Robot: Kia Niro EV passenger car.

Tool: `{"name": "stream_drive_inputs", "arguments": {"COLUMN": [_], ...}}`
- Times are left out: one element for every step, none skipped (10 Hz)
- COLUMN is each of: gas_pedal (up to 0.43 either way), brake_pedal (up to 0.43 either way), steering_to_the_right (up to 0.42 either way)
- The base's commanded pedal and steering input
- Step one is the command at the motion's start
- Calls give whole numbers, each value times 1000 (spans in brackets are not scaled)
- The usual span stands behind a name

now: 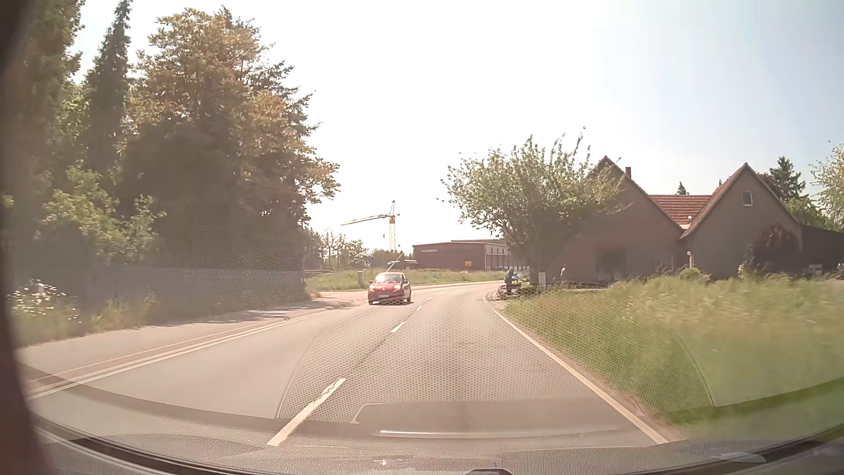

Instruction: Follow the waypoints while adhering to traffic rules and regulations

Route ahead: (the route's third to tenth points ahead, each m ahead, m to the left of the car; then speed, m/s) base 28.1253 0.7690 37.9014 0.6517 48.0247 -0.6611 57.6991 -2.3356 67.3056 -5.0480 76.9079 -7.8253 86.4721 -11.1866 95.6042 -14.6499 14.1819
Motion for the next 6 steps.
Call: {"name": "stream_drive_inputs", "arguments": {"gas_pedal": [157, 157, 157, 157, 157, 157], "brake_pedal": [0, 0, 0, 0, 0, 0], "steering_to_the_right": [-1, -1, -1, -1, 0, 0]}}
